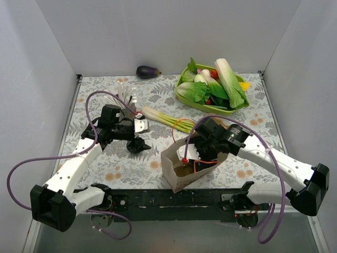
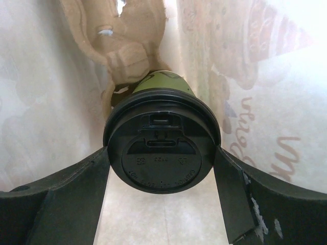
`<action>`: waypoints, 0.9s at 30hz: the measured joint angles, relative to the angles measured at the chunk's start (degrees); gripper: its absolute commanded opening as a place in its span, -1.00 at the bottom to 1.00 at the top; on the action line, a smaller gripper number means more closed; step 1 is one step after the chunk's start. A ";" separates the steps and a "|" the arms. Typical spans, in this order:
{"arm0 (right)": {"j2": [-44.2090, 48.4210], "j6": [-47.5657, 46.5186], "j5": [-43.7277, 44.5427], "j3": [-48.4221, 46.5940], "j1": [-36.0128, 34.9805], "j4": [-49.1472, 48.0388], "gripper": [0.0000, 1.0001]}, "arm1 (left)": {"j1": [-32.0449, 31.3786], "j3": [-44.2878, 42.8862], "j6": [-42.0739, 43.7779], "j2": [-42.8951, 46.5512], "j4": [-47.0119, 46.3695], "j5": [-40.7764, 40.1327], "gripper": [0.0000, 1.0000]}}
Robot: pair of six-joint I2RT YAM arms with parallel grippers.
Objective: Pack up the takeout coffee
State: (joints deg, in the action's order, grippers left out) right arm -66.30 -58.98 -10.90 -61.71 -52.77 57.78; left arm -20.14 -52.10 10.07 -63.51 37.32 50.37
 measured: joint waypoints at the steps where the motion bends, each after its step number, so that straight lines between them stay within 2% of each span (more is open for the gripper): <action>1: -0.76 0.57 0.48 -0.79 0.00 0.02 -0.97 | 0.07 -0.02 -0.11 0.83 0.11 0.28 0.47; 6: -3.80 3.37 3.37 -4.15 0.07 -0.35 -0.97 | 0.11 -1.66 -2.75 5.20 0.96 1.44 0.38; 9: -3.89 3.98 5.09 -4.17 0.07 -1.07 -0.97 | 0.63 -5.92 -9.75 5.16 1.70 1.18 0.36; 15: -3.80 4.02 8.15 -4.11 0.07 -2.80 -0.97 | 2.80 -20.26 -23.32 0.04 2.56 3.65 0.36; 22: -3.58 3.50 10.32 -2.95 0.07 -4.61 -0.97 | 1.84 -25.79 -26.47 -6.16 5.42 11.80 0.31; 27: -3.58 3.54 12.31 -2.34 0.07 -5.68 -0.97 | -2.62 -26.93 -28.65 -11.74 5.70 11.93 0.31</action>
State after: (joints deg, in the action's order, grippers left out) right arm -69.89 -55.44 1.41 -64.05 -52.71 52.10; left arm -22.76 -79.02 -18.59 -75.24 43.03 62.30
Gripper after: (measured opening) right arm 0.839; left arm 0.657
